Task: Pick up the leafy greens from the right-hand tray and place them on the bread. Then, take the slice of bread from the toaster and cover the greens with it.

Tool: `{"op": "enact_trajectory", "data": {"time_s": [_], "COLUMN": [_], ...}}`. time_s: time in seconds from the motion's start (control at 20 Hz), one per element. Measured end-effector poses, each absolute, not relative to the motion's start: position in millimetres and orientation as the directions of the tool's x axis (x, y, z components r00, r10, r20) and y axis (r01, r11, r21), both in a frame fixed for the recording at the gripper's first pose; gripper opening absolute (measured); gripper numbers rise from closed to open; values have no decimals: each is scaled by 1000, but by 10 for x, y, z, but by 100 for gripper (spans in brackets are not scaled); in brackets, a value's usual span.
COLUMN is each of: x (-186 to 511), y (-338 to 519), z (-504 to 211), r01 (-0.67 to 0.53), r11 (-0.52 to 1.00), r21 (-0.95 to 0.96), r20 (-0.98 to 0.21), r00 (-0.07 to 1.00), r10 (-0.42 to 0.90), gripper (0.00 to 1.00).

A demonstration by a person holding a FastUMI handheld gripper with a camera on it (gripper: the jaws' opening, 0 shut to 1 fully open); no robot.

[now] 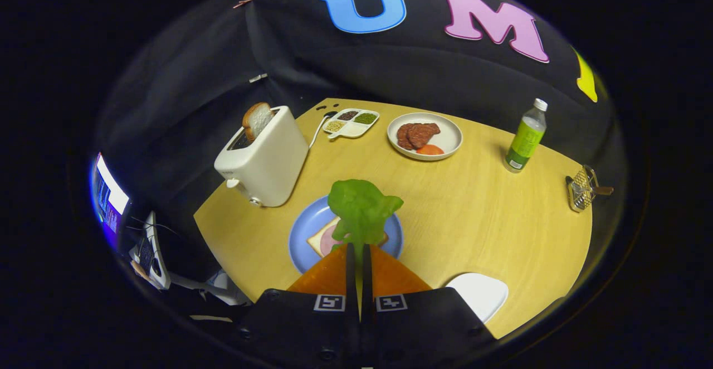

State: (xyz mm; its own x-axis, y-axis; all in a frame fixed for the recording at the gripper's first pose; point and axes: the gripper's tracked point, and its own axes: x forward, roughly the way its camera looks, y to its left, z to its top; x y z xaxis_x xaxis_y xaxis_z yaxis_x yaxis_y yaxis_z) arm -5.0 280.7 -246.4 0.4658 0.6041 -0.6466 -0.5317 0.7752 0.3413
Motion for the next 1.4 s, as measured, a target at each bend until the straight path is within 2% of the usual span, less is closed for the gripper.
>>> {"op": "enact_trajectory", "data": {"time_s": [0.35, 0.5, 0.55, 0.7, 1.05, 1.25, 1.4], "x": [56, 163, 168, 217, 399, 495, 576], "y": [3188, 3161, 3172, 3137, 3443, 3927, 4387], "z": [-2555, -2607, -2610, -2532, -1714, -1258, -1003], "r01": [-547, -520, -511, -489, -497, -531, -571], "r11": [774, 802, 807, 819, 805, 778, 752], "r21": [319, 294, 296, 299, 323, 335, 328], "r20": [-668, -677, -676, -662, -554, -524, -483], "r00": [450, 479, 485, 512, 590, 581, 583], "r10": [593, 559, 555, 547, 587, 623, 653], "gripper": [6, 31, 36, 59, 59, 64, 64]}}
